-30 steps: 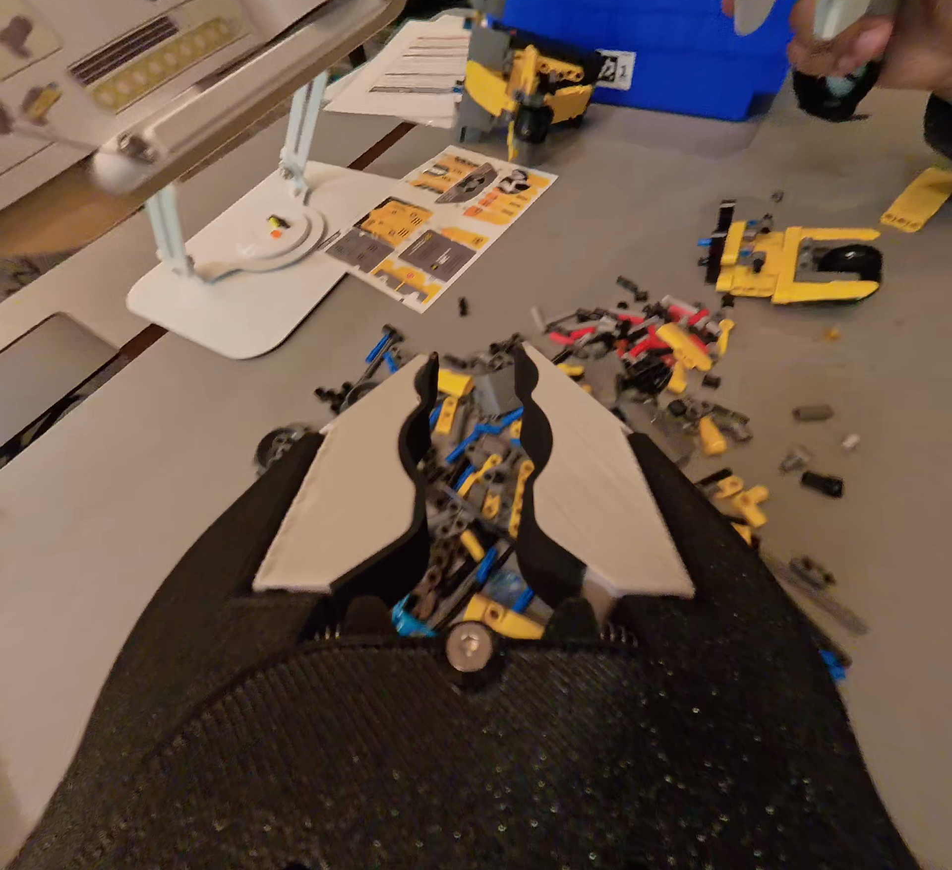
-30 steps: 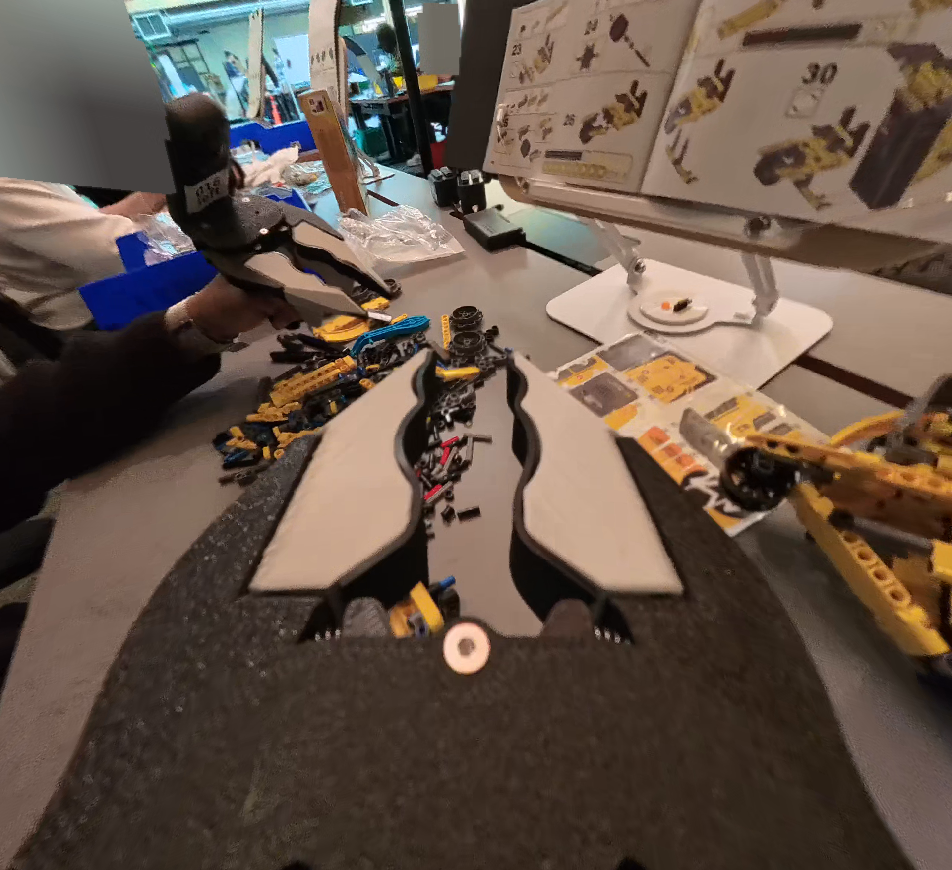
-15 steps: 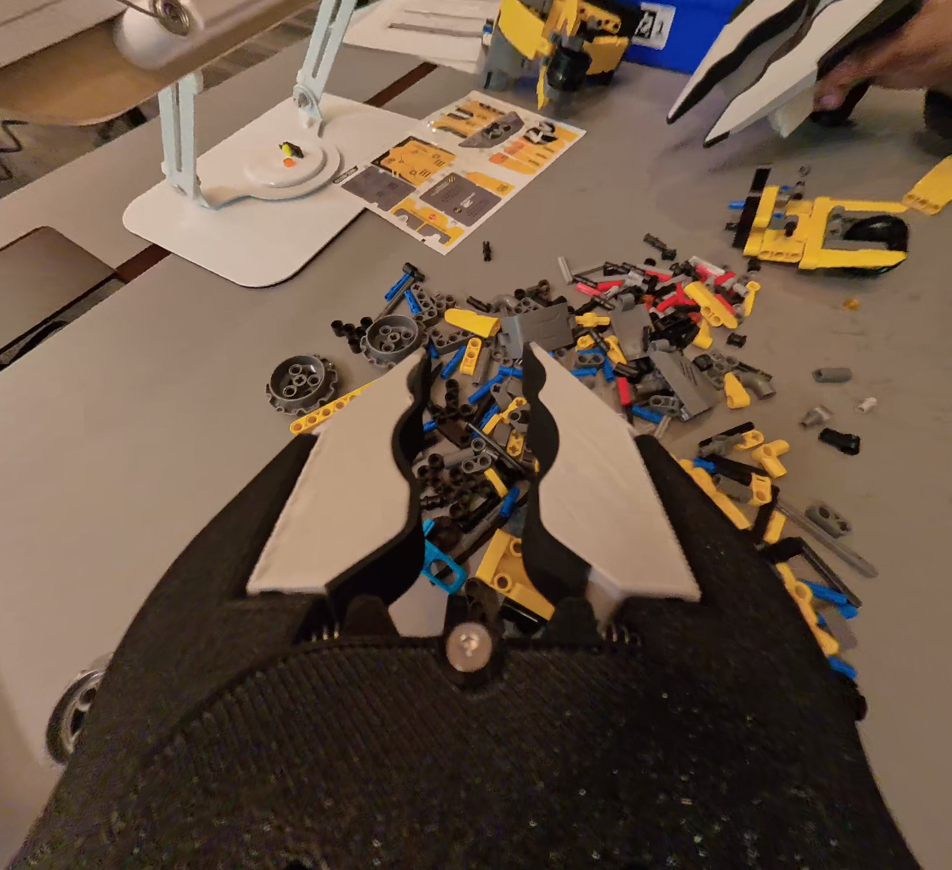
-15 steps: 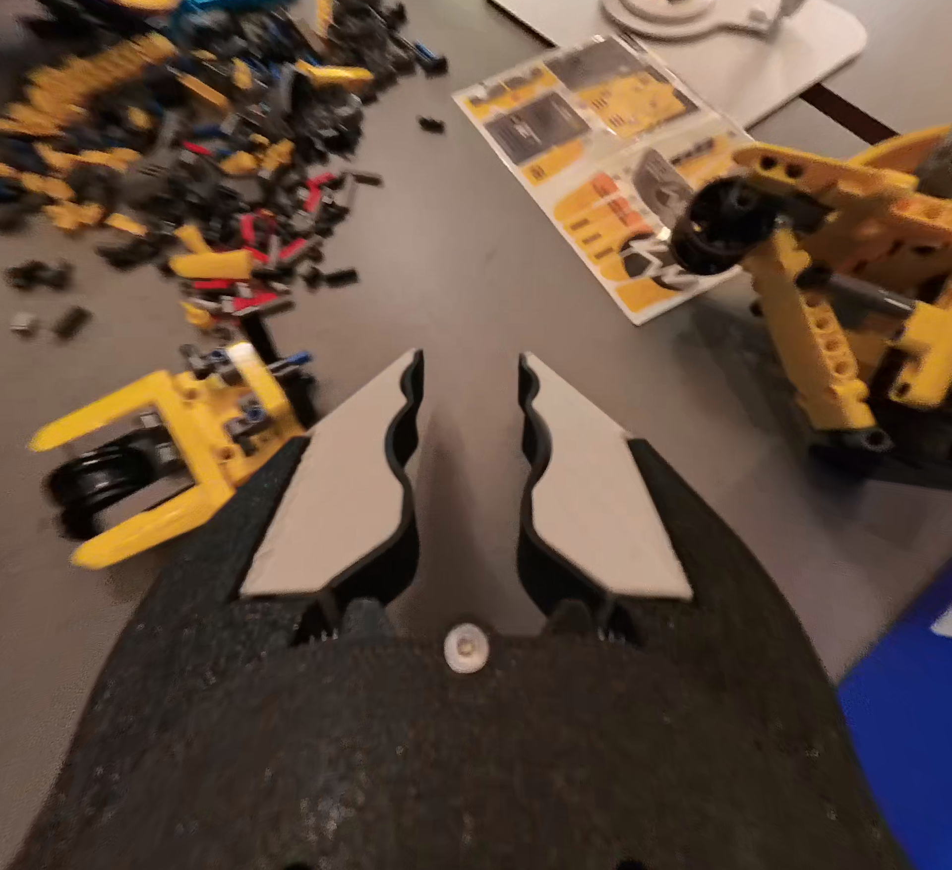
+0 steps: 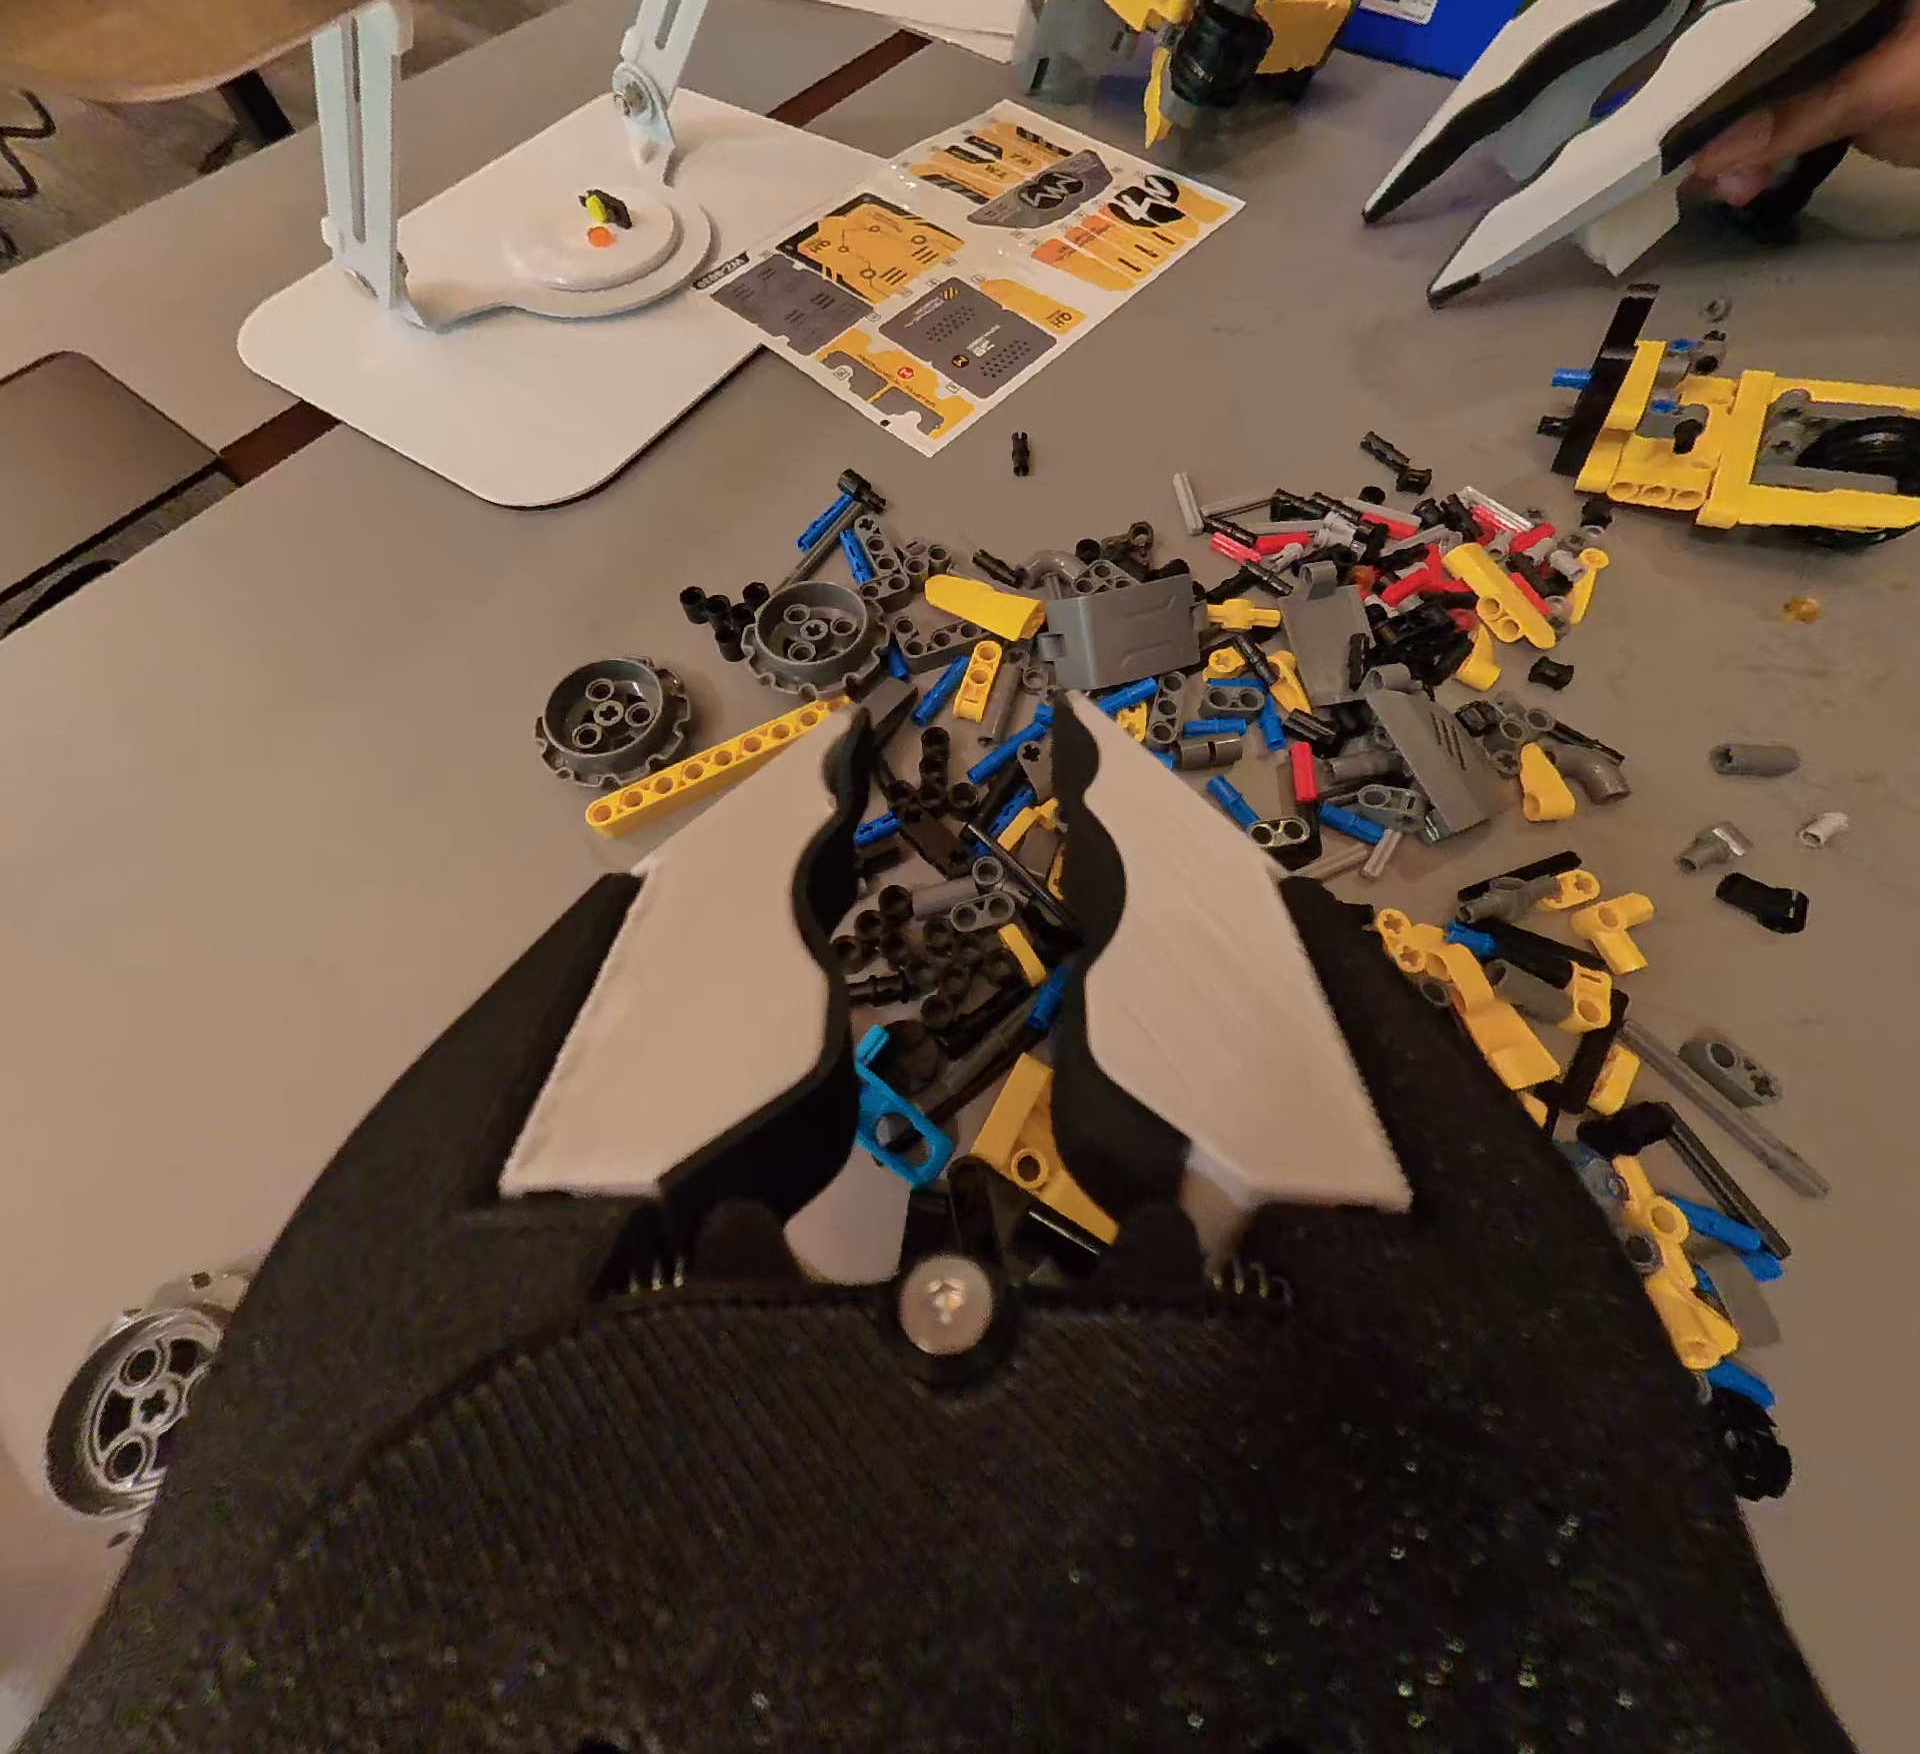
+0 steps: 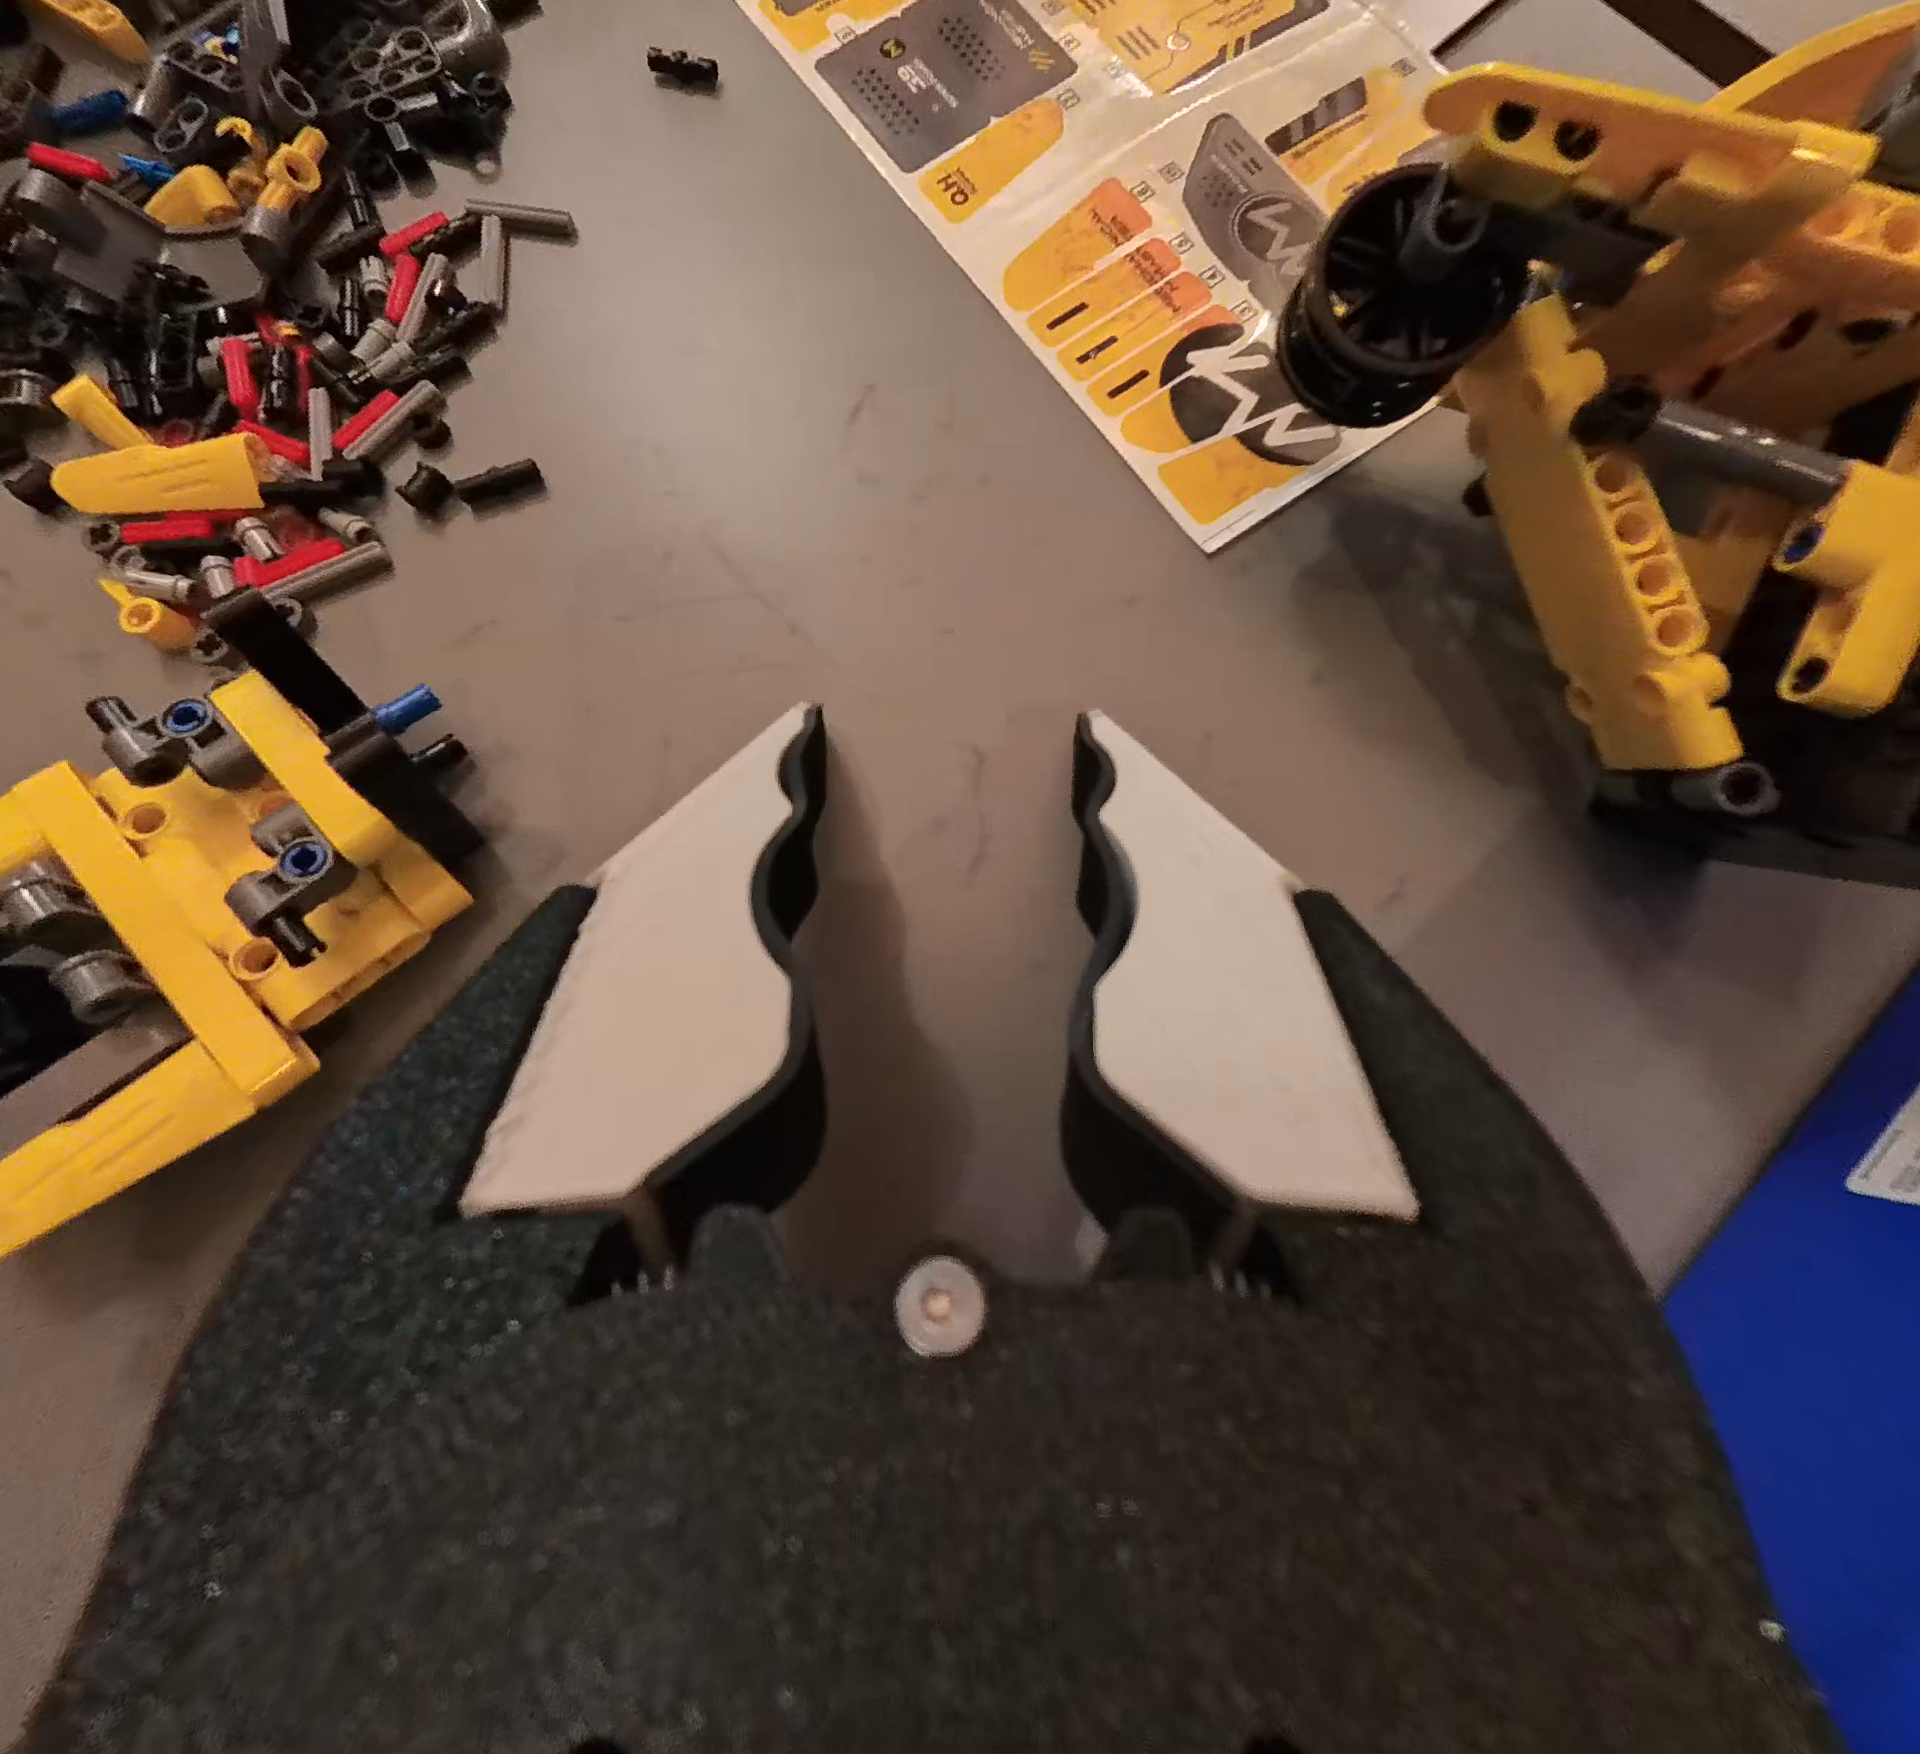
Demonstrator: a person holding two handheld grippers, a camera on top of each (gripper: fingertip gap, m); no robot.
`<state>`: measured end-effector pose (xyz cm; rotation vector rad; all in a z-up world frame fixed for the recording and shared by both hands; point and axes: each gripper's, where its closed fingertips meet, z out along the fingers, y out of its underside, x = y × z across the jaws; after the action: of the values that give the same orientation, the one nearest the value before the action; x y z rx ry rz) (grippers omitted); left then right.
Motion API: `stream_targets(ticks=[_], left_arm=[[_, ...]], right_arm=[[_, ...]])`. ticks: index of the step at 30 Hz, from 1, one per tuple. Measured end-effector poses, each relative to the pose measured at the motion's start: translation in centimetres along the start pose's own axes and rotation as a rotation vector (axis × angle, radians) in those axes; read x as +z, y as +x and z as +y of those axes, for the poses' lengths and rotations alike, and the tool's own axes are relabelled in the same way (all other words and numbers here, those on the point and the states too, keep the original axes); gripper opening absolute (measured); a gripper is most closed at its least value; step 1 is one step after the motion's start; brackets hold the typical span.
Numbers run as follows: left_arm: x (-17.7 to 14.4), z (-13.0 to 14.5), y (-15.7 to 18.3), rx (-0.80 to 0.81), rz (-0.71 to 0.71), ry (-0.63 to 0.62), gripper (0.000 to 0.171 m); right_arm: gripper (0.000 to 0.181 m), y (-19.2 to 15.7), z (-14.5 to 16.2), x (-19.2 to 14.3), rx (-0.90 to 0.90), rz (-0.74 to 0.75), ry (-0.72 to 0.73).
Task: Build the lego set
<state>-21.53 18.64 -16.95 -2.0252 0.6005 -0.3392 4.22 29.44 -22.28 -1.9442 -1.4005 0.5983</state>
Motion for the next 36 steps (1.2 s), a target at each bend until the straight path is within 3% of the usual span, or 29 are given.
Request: stream_targets(ticks=[2,5,11,36], left_arm=[[0.0,0.1,0.8,0.013,0.041,-0.016,0.01],[0.4,0.3,1.6,0.022,0.064,-0.038,0.003],[1.5,1.0,2.0,0.069,0.006,-0.107,0.007],[1.4,1.3,0.9,0.07,-0.066,-0.125,0.019]], right_arm=[[0.049,-0.1,0.2,0.1,-0.007,-0.003,-0.012],[0.051,-0.2,0.2,0.1,-0.003,-0.015,-0.011],[0.052,-0.3,0.2,0.1,-0.008,-0.017,-0.012],[0.056,-0.5,0.2,0.0,-0.022,-0.016,-0.015]])
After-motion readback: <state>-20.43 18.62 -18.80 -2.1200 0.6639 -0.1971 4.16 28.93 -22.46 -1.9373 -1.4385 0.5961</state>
